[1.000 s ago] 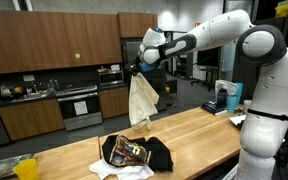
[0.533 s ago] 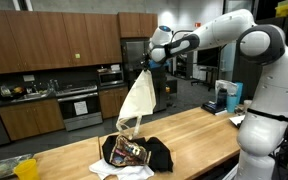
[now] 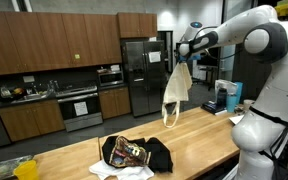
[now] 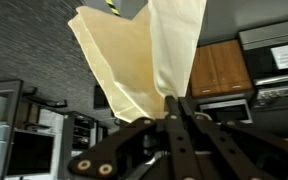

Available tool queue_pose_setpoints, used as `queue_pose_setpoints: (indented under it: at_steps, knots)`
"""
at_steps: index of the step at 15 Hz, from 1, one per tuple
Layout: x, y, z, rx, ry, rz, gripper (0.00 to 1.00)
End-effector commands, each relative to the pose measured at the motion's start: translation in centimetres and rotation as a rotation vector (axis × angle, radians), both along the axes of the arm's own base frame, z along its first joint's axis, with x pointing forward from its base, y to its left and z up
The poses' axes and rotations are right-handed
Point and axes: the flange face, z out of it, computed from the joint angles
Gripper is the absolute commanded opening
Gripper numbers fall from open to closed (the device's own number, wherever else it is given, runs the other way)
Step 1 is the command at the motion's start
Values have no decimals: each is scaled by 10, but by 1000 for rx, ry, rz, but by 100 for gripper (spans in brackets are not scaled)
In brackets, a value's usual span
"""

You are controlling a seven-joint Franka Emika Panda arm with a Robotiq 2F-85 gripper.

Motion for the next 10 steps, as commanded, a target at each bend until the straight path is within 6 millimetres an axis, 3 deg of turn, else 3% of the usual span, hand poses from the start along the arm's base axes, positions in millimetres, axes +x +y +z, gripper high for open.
queue_pose_setpoints:
  at_steps: [1, 3, 5, 7, 10]
  knots:
    - [-47, -51, -70, 11, 68, -191, 1]
    - [-67, -67, -113, 27, 160, -307, 1]
    - [-89, -79, -141, 68, 256, -406, 1]
    - [-111, -89, -148, 109, 319, -446, 1]
    - [-137, -95, -128, 115, 371, -397, 1]
